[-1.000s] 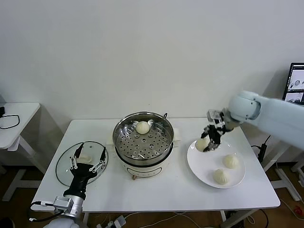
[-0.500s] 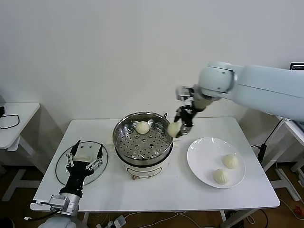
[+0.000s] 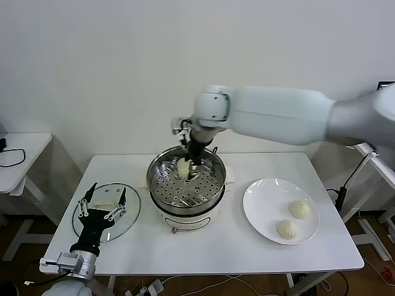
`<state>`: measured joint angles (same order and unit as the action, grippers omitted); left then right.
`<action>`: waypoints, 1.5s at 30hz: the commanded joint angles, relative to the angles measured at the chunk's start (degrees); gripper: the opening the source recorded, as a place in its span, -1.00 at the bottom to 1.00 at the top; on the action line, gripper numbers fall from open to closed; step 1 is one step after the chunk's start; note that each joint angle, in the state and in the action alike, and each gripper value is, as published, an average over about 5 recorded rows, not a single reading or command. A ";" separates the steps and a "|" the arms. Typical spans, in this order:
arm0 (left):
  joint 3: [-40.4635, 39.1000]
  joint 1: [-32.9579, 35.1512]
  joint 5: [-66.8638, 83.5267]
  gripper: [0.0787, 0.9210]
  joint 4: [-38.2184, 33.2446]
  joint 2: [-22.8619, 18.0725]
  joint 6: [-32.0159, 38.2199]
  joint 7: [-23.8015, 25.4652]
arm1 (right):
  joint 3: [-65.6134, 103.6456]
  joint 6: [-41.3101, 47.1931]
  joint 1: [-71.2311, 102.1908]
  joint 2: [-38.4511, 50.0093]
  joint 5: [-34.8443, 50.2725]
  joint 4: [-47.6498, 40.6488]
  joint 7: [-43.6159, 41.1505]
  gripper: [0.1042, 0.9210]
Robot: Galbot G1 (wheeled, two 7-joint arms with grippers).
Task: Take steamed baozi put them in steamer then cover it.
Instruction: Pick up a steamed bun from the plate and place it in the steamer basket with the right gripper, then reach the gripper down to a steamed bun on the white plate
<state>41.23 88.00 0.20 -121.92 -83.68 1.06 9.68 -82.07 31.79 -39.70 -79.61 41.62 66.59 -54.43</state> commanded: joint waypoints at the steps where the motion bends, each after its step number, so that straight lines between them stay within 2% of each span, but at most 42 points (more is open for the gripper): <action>1: 0.77 -0.05 0.08 0.77 0.26 0.17 0.06 0.11 | 1.22 -0.28 7.54 -10.46 -3.64 -13.28 -1.33 0.36; 8: 1.08 -0.06 0.18 0.77 0.76 0.18 0.19 0.41 | 3.87 -1.66 12.92 -14.32 -7.89 -21.41 -2.53 0.36; 15: 1.01 0.00 0.19 0.77 0.79 0.10 0.24 0.49 | 5.36 -2.35 14.63 -15.39 -10.11 -24.16 -2.97 0.38; 21: 1.07 0.00 0.18 0.77 0.92 0.12 0.19 0.56 | 5.73 -2.37 13.18 -12.65 -9.09 -19.98 -3.75 0.67; 27: 0.79 0.09 0.14 0.77 0.62 0.30 0.01 0.50 | 5.04 -2.17 4.34 -0.29 -5.84 -6.13 -5.69 0.76; 33: -0.12 0.29 -0.06 0.77 0.04 0.09 -0.11 0.27 | 1.54 -4.91 -6.80 17.50 -5.65 8.22 -10.82 0.76; 41: -0.64 0.96 -0.36 0.77 -0.64 -0.19 -0.15 0.05 | -1.30 -12.37 -8.69 38.48 -16.77 17.80 -18.73 0.76; 45: -0.70 1.33 -0.58 0.77 -0.93 -0.56 -0.09 0.01 | -0.95 -14.51 -3.89 44.97 -23.96 19.66 -20.27 0.76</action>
<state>40.70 89.18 -0.30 -122.67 -84.17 0.92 9.72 -81.60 21.63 -42.86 -51.91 26.38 77.27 -69.86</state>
